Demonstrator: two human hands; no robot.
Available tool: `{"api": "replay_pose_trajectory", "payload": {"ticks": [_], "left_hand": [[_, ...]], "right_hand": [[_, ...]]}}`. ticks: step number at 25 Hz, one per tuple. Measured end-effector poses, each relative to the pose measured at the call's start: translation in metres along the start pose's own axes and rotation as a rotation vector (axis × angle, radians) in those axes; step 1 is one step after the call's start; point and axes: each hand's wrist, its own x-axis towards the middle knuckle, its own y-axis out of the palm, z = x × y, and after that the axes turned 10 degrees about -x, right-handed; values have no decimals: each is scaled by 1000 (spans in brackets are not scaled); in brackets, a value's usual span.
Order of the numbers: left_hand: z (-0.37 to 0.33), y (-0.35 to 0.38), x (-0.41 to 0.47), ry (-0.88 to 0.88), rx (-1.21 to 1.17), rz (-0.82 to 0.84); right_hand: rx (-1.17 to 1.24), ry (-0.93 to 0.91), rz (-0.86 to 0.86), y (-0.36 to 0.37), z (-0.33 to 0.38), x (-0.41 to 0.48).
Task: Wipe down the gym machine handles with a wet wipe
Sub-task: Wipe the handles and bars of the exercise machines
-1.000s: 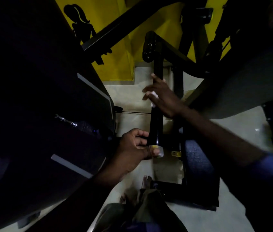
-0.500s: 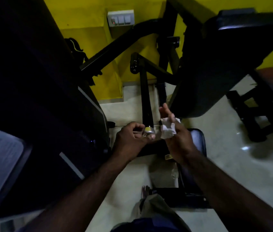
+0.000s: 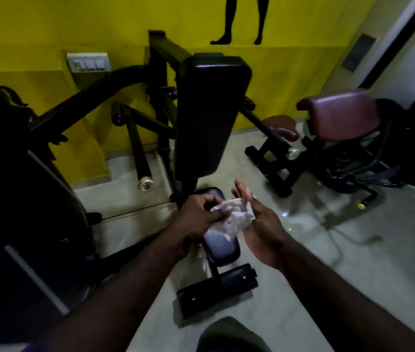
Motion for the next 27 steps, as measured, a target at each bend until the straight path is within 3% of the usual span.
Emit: {"api": "replay_pose_trajectory", "payload": {"ticks": [4,13,17,21,27], "left_hand": [[-10,45,6,22,-113,-17],[-2,222,71,13,128,37],[5,307,105,6,235,27],[11,349,123,-64,220,-54],[9,357,158,-110,138,-202]], "right_hand": [[-228,2,27,-61,20,-35],[-113,51,-60,-269,40,-58],[-41,97,29,-360,48,-55],[28,178,85,-407,49,-43],[140,148,229,-429,61,5]]}}
